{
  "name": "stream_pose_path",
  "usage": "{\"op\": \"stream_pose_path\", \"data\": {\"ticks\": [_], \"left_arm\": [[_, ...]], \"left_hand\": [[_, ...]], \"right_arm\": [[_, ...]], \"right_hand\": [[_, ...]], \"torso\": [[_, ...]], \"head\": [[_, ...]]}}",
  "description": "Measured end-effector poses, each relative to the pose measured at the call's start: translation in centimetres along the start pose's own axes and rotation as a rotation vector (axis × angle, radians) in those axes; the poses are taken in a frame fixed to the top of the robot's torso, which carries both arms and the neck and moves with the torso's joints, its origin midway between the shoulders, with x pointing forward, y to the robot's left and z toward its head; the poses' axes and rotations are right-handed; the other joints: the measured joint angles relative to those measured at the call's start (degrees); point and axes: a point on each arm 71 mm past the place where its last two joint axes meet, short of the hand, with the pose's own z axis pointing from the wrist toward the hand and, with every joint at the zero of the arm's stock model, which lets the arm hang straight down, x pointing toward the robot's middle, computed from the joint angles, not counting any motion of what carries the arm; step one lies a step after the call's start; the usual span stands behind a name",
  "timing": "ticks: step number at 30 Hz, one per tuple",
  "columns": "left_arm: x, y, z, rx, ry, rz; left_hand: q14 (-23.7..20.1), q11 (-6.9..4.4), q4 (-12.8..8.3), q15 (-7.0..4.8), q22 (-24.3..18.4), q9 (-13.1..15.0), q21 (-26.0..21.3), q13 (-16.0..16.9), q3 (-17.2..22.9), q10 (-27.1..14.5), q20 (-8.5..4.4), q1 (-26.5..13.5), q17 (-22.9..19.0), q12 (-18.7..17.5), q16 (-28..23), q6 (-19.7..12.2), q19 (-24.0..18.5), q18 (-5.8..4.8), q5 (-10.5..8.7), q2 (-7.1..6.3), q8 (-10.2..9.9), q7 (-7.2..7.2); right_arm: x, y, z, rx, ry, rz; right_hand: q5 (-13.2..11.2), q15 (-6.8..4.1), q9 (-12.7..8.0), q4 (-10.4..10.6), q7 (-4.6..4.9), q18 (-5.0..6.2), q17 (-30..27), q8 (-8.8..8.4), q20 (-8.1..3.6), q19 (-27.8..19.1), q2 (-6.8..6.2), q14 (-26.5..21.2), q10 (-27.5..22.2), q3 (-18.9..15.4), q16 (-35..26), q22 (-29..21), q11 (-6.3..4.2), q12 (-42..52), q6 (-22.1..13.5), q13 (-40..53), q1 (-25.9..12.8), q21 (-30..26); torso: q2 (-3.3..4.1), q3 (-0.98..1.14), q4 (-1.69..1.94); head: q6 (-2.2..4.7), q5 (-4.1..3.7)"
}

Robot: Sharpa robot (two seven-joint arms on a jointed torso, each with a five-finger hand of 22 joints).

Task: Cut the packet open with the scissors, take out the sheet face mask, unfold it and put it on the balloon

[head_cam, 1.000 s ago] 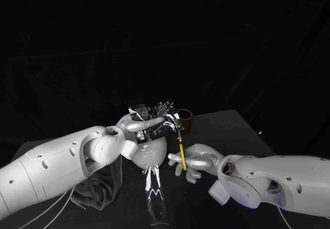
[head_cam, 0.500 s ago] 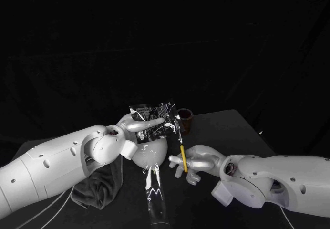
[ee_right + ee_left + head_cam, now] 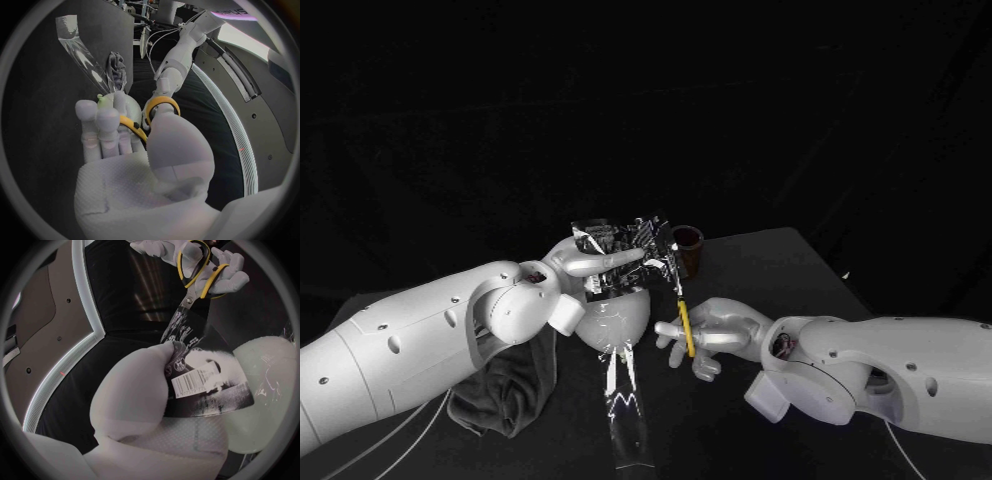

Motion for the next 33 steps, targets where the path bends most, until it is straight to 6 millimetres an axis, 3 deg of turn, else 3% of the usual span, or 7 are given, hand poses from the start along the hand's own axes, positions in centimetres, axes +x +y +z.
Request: {"op": "stream_pose_path", "data": {"ticks": [3, 6, 9, 12, 16, 25, 33], "left_arm": [[-0.02, 0.02, -0.03, -0.001, 0.003, 0.006], [-0.11, 0.07, -0.07, -0.002, 0.003, 0.013], [-0.19, 0.09, -0.1, -0.003, 0.002, 0.019], [-0.25, 0.11, -0.12, -0.004, 0.0, 0.024], [-0.31, 0.1, -0.13, -0.004, -0.001, 0.029], [-0.23, 0.06, -0.15, -0.004, 0.004, 0.04], [0.2, 0.11, -0.09, -0.007, 0.022, 0.051]], "left_hand": [[0.1, 0.0, -0.1, -0.04, 0.0, 0.0, 0.0, 0.1, -0.1, 0.0, -0.1, -0.1, 0.4, 0.3, 0.3, 0.0, 0.1, -0.01, 0.0, 0.09, 0.0, -0.01], [0.1, 0.0, -0.1, -0.04, 0.0, 0.0, 0.0, 0.1, -0.1, 0.0, -0.1, -0.4, 0.6, 0.3, 0.3, -0.1, 0.1, -0.01, 0.0, 0.18, 0.0, -0.09], [0.1, 0.0, -0.2, -0.04, 0.0, 0.0, 0.0, 0.2, -0.2, 0.0, -0.1, -0.5, 0.8, 0.3, 0.3, -0.1, 0.1, -0.02, 0.0, 0.15, 0.0, -0.09], [0.1, 0.0, -0.2, -0.04, 0.0, 0.0, 0.0, 0.2, -0.2, 0.0, -0.1, -0.5, 0.9, 0.3, 0.5, -0.1, 0.1, -0.04, 0.0, 0.14, 0.0, -0.09], [0.1, -0.01, -0.2, -0.03, 0.0, 0.0, 0.0, 0.2, -0.2, 0.0, -0.1, -0.5, 1.0, 0.3, 0.5, -0.1, 0.1, -0.37, -0.02, 0.08, 0.0, -0.09], [0.1, -0.22, -0.3, -0.02, 0.0, 0.0, 0.0, 0.3, -0.3, 0.2, -0.1, -0.7, 1.2, 0.3, 0.5, -0.2, 0.1, 0.22, -0.22, -0.08, 0.3, -0.18], [0.2, -0.32, -0.4, 0.06, 0.0, 0.0, 0.0, 0.3, -0.4, 0.3, -0.1, -0.9, 1.3, 0.3, 0.5, -0.2, 0.1, 0.23, -0.04, -0.3, 0.3, -0.19]], "right_arm": [[-0.1, -0.01, -0.04, 0.002, 0.001, -0.002], [-0.23, -0.04, -0.11, 0.005, -0.001, -0.005], [-0.36, -0.09, -0.19, 0.008, -0.003, -0.007], [-0.41, -0.11, -0.25, 0.009, -0.004, -0.009], [-0.42, -0.14, -0.3, 0.01, -0.002, -0.012], [-0.42, -0.14, -0.28, 0.008, -0.003, -0.014], [-0.42, 0.12, -0.05, -0.009, -0.022, -0.013]], "right_hand": [[0.0, -1.94, 1.7, -0.3, -2.4, -0.03, 4.9, 3.23, -1.51, 4.1, 1.03, 4.0, 5.1, -0.4, 4.9, 0.0, -1.24, 3.6, 4.7, 1.6, 1.0, 5.6], [0.0, -3.52, 4.4, -0.3, -4.6, -1.5, 11.6, 6.29, -3.2, 7.8, 2.31, 7.7, 8.0, -2.2, 10.7, 0.0, -2.4, 8.4, 7.7, 5.4, 2.3, 11.2], [0.0, -4.31, 7.1, -0.3, -5.1, -1.81, 13.9, 8.06, -4.17, 9.1, 3.36, 8.9, 8.6, -4.3, 12.8, 0.0, -2.98, 14.2, 8.3, 10.9, 2.7, 13.3], [0.0, -4.36, 8.3, -0.2, -5.2, -1.82, 13.5, 8.25, -4.16, 9.1, 3.95, 9.1, 8.3, -5.5, 12.7, 0.0, -3.35, 13.1, 7.4, 10.7, 2.7, 13.1], [0.0, -3.73, 8.8, -0.2, -4.48, -1.83, 12.5, 7.33, -3.84, 8.1, 4.54, 8.4, 6.6, -6.6, 12.1, 0.0, -4.32, 10.2, 5.2, 9.9, 3.3, 11.8], [0.0, -1.12, 8.3, -0.2, -0.91, -1.93, 5.3, 2.66, -1.57, 5.2, 4.22, 4.1, -0.9, -6.6, 6.8, 0.0, -0.93, 3.2, -0.2, 5.1, 3.0, 7.9], [0.0, 0.04, 8.0, 0.1, 0.03, -2.24, 1.7, 0.9, -0.77, 4.4, 2.07, 2.2, -3.6, -4.2, 4.8, 0.0, 0.28, -0.1, -1.1, 1.2, 0.9, 7.3]], "torso": [[0.0, -0.02, 0.0], [-0.01, -0.03, 0.01], [-0.02, -0.05, 0.03], [-0.03, -0.05, 0.04], [-0.03, -0.05, 0.05], [-0.03, -0.03, 0.04], [-0.03, -0.01, 0.05]], "head": [[-0.04, -0.04], [-0.05, -0.13], [-0.02, -0.21], [0.07, -0.26], [0.14, -0.3], [0.36, -0.46], [0.66, -0.53]]}}
